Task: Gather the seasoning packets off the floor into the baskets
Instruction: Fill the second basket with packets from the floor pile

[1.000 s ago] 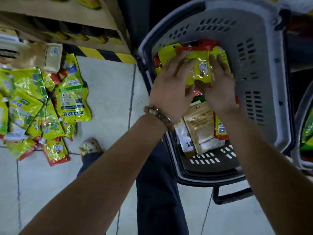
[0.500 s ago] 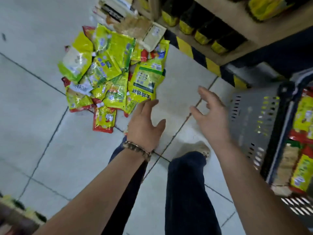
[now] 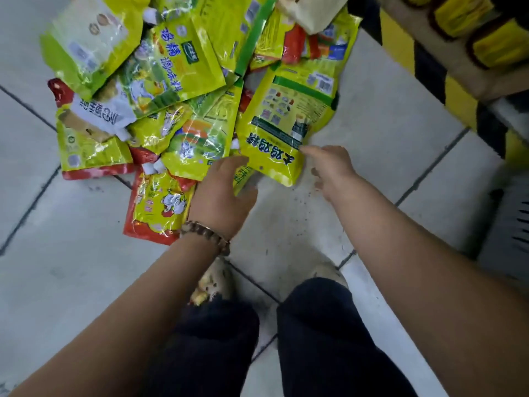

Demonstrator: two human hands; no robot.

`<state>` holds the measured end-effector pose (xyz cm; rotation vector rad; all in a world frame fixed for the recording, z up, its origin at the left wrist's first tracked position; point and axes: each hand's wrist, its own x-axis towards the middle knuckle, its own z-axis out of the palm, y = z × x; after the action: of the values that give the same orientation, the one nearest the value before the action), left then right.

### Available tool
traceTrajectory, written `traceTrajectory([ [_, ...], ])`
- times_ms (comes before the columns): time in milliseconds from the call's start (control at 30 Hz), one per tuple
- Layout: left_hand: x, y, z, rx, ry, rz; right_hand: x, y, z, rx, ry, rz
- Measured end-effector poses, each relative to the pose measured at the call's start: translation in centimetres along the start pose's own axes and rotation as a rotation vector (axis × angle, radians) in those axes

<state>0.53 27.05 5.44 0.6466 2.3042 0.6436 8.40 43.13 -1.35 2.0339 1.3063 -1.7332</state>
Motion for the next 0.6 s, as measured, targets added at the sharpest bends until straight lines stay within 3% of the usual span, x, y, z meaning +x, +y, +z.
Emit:
traceTrajectory([
  [200, 5.7, -4.2, 3.7, -0.113, 0.162, 0.008, 6.9, 0.7, 4.3, 0.334, 0.055, -0.028],
  [333, 6.8, -4.5, 4.1, -0.198, 0.193, 0.067, 5.9, -0.2, 4.2, 0.435, -0.11, -0.039],
  [433, 7.3, -4.5, 2.7, -0.418, 0.269, 0.029, 3.3, 0.6, 1.5, 0.452, -0.239, -0.061],
  [500, 7.3, -3.9, 2.5, -0.636, 0.173, -0.058, 0.8, 1.6, -0.6, 0.39, -0.317, -0.149],
  [600, 6.8, -3.0, 3.3, -0.843, -0.205, -0.283, -2.3, 2.3, -1.6, 0.317, -0.468, -0.268],
])
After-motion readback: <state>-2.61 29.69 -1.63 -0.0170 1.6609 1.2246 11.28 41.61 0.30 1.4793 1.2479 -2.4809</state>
